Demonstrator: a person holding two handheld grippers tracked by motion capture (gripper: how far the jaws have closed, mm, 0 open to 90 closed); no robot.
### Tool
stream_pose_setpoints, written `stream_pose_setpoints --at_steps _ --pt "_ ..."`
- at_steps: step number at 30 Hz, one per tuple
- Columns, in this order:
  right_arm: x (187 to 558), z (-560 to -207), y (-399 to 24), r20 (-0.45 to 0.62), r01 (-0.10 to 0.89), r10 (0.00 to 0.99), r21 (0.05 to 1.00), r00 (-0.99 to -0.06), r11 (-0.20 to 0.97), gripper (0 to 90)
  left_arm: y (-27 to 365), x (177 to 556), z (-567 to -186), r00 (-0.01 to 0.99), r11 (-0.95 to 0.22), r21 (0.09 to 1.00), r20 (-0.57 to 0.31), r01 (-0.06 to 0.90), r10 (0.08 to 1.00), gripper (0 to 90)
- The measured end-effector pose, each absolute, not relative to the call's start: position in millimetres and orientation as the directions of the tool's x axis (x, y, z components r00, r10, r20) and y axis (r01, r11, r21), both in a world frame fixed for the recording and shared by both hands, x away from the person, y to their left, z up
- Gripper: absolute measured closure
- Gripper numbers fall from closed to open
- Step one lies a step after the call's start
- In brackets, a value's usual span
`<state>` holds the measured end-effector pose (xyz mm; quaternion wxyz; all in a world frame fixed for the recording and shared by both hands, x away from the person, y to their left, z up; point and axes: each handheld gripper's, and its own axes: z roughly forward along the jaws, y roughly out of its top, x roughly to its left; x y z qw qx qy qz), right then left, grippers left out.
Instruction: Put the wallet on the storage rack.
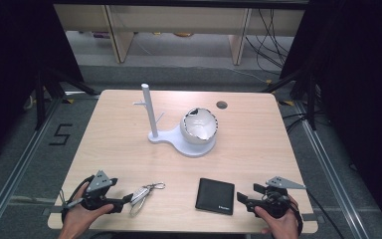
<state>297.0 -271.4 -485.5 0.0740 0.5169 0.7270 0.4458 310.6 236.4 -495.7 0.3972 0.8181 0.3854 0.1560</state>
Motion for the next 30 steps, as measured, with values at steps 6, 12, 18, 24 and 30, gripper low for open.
stream_pose_setpoints --at_steps 6,12,18,24,30 --pt "298 -487 -273 0.321 0.657 0.810 0.747 -0.492 0.103 23.3 231 308 -492 0.660 -0.373 0.784 -0.061 0.496 0.749 25.7" --pt "295 -485 -272 0.353 0.678 0.794 0.728 -0.495 0.099 24.5 217 307 -487 0.708 -0.410 0.788 -0.044 0.458 0.705 37.8" --pt "291 -487 -268 0.377 0.680 0.784 0.729 -0.493 0.077 25.4 189 308 -483 0.770 -0.472 0.782 -0.016 0.407 0.638 59.4" --pt "288 -487 -264 0.402 0.699 0.782 0.712 -0.476 0.059 25.4 157 316 -479 0.814 -0.543 0.760 0.030 0.358 0.579 71.3" --pt "287 -489 -257 0.421 0.719 0.775 0.693 -0.472 0.062 26.5 108 331 -482 0.866 -0.606 0.734 0.052 0.305 0.498 82.7"
